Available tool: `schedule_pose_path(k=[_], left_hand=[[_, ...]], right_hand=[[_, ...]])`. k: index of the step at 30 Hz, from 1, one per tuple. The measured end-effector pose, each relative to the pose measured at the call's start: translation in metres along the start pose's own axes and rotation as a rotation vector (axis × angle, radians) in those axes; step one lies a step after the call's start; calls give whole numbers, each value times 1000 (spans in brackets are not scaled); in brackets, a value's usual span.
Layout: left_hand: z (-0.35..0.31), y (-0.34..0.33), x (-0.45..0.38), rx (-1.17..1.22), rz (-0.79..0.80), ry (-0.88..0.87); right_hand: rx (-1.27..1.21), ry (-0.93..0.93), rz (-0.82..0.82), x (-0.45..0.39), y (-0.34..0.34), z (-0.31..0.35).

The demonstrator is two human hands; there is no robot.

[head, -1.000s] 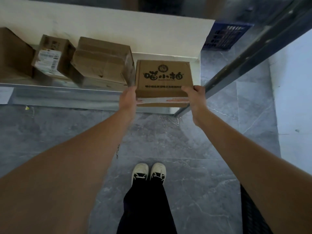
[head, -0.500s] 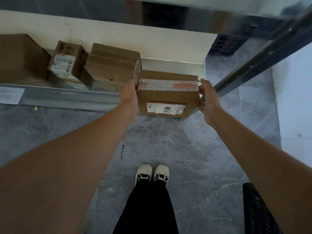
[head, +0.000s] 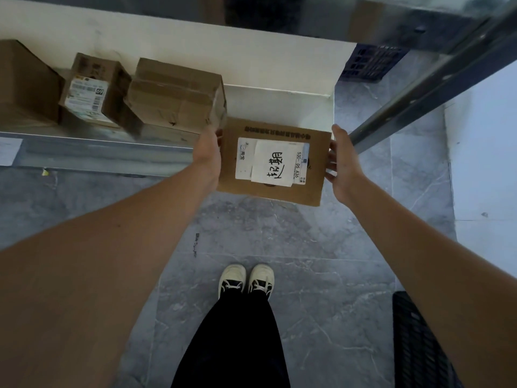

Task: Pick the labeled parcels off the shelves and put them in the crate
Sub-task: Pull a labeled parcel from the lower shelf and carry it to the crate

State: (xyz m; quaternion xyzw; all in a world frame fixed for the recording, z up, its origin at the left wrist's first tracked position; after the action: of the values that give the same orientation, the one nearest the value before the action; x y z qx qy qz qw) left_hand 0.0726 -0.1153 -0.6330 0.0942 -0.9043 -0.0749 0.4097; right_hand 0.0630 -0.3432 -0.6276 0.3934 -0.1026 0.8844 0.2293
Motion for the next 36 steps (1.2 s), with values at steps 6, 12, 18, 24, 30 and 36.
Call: schedule_pose_path(k=[6,12,18,24,30,36], left_hand=[[-1,0,-10,-23,76,-3],[-1,-1,-9,-124,174,-11],[-9,-5,-2,-260,283,-50],[20,-10,18,-432,225,-28],[29,-44,43,-511,190,-80],[34,-116,82,-616,328,-142]], right_hand=[[-58,-59,-81,5,1,-14],[-228,-157,-139,12,6,-37],[-293,-193,-191,22,16,-58],[-247,-194,-234,35,38,-81],[-349,-202,-299,57,86,-91],[-458,-128,-427,66,161,-86]])
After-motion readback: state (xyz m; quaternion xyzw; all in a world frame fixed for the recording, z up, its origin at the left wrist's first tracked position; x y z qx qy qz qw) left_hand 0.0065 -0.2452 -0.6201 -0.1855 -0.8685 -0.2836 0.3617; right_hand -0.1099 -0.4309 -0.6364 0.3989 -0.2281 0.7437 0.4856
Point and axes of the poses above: each hand's wrist, its own x-axis away from the middle knuckle, its own y-axis out of the back of the hand, z = x × y, the point moved 3 cm from there along -x, towards the middle knuckle, and after that the axes turned 15 degrees about -x, right-handed, at the moved point
